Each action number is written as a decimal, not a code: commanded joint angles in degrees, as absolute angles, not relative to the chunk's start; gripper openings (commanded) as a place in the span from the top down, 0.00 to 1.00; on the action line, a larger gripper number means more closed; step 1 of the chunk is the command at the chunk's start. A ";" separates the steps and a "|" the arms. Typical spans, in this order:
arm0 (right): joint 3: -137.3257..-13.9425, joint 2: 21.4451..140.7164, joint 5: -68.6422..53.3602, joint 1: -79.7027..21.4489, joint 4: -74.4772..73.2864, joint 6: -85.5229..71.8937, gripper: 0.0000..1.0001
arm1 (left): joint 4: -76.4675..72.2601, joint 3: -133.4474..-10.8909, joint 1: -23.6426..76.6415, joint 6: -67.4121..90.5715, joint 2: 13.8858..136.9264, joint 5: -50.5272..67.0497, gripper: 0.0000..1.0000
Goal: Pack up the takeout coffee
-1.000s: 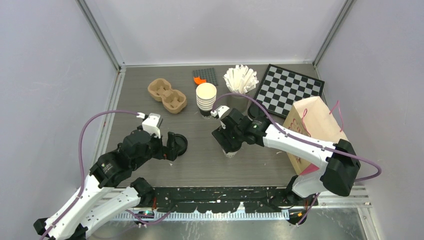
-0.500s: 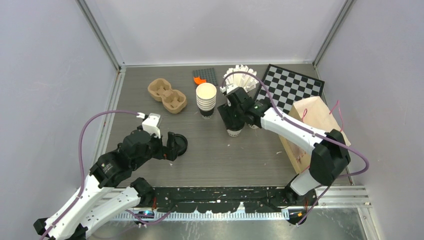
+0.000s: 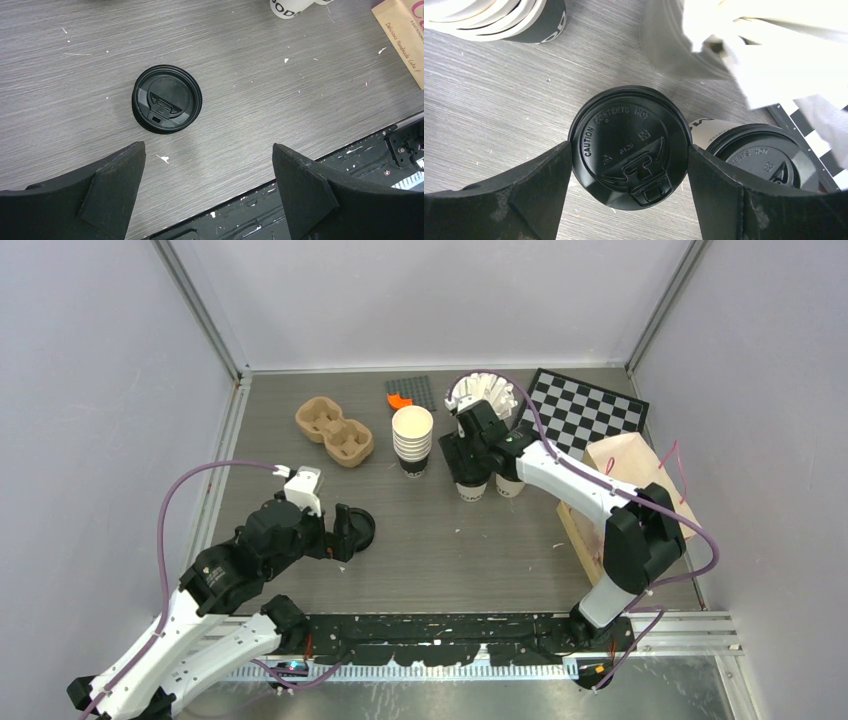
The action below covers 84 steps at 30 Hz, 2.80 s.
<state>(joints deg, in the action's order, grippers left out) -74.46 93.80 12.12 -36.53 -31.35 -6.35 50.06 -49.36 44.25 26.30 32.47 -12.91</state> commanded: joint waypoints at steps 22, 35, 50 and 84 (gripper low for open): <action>-86.95 89.55 7.97 -34.98 -44.30 -10.78 0.07 | 51.26 -50.30 44.47 25.86 34.45 -17.76 0.00; -98.43 77.87 12.04 -34.66 -62.05 -7.43 0.11 | 51.49 -50.18 44.47 26.07 34.86 -19.06 0.00; -108.60 77.50 22.41 -31.71 -74.83 -3.64 0.10 | 51.02 -50.01 44.47 25.17 32.66 -17.45 0.00; -89.94 67.92 12.62 -28.86 -60.67 -5.17 0.09 | 49.05 -48.83 41.13 38.58 31.36 -20.66 0.00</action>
<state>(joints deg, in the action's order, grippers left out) -92.53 67.02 12.58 -29.06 -64.18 -5.52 50.85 -48.66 41.43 29.54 31.40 -15.86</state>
